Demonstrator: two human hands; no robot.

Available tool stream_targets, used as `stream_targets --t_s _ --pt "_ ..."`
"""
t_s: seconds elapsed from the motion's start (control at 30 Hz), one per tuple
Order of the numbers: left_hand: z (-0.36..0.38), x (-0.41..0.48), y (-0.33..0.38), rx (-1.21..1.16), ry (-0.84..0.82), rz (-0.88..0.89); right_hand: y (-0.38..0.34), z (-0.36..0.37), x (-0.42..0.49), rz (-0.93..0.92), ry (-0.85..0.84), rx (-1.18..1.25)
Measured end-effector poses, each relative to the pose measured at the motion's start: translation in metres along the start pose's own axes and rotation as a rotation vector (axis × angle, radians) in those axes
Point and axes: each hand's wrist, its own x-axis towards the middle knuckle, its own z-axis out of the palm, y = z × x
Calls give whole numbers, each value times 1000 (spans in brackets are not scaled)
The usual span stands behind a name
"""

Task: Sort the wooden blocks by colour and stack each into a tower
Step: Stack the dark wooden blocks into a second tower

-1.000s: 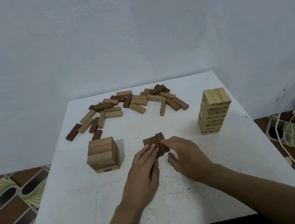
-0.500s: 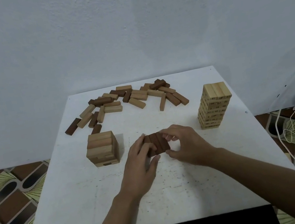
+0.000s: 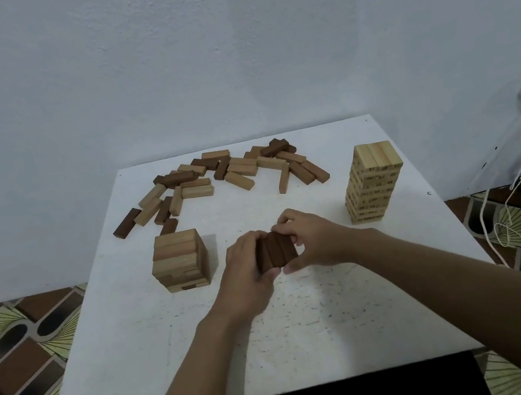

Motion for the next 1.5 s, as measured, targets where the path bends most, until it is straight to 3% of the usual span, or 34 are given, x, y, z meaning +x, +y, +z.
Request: stream_targets --t_s 0.2,0.53,0.67,0.97,1.5 --pt "-10 15 9 136 -146 39 -3 -2 -8 7 1 59" --pt "-95 -6 54 217 -120 203 -52 -32 -27 -166 244 93" --pt "-143 -17 54 127 -96 240 -89 -48 -17 -206 293 65" --pt "-215 -15 14 107 -80 146 -152 -32 41 -127 265 32" --pt "-208 2 -39 24 -168 88 -151 -12 66 60 115 -113"
